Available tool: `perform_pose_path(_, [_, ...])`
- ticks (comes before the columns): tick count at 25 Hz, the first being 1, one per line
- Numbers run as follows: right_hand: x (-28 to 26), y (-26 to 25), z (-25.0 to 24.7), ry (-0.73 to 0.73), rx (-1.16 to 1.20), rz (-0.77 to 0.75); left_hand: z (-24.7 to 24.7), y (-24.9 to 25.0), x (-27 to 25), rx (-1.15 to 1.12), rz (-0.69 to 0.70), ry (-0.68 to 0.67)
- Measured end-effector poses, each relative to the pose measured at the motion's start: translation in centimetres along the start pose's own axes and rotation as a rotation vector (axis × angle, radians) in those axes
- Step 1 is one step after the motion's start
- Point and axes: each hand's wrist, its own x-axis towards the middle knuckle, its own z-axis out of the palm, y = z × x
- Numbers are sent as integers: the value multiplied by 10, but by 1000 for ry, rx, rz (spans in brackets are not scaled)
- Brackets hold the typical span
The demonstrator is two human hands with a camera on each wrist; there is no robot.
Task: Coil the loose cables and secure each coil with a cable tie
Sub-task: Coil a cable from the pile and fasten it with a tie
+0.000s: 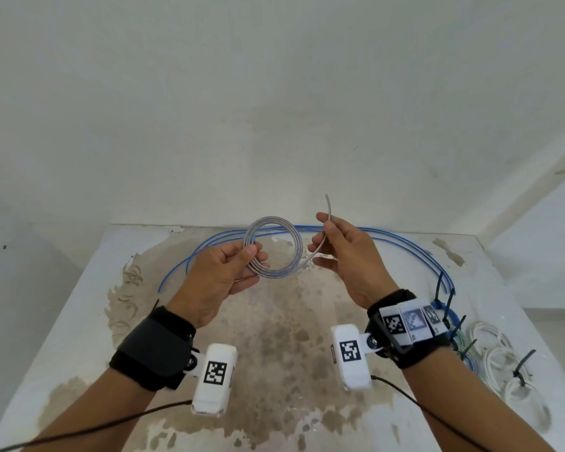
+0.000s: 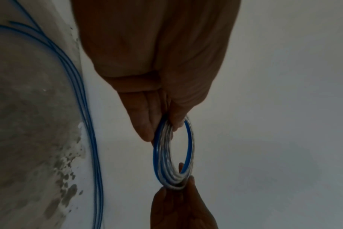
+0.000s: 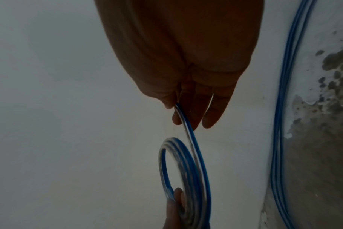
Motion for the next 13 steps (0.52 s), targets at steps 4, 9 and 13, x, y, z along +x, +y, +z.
perform_pose_path(4, [2, -4, 7, -63, -115, -13, -1, 1, -3, 140, -12, -55])
perform_pose_path(9, [2, -3, 9, -86, -108, 32, -6, 2, 0, 126, -1, 0])
perform_pose_path(13, [-2, 3, 6, -166, -153, 85, -7, -1, 1, 94, -5, 32])
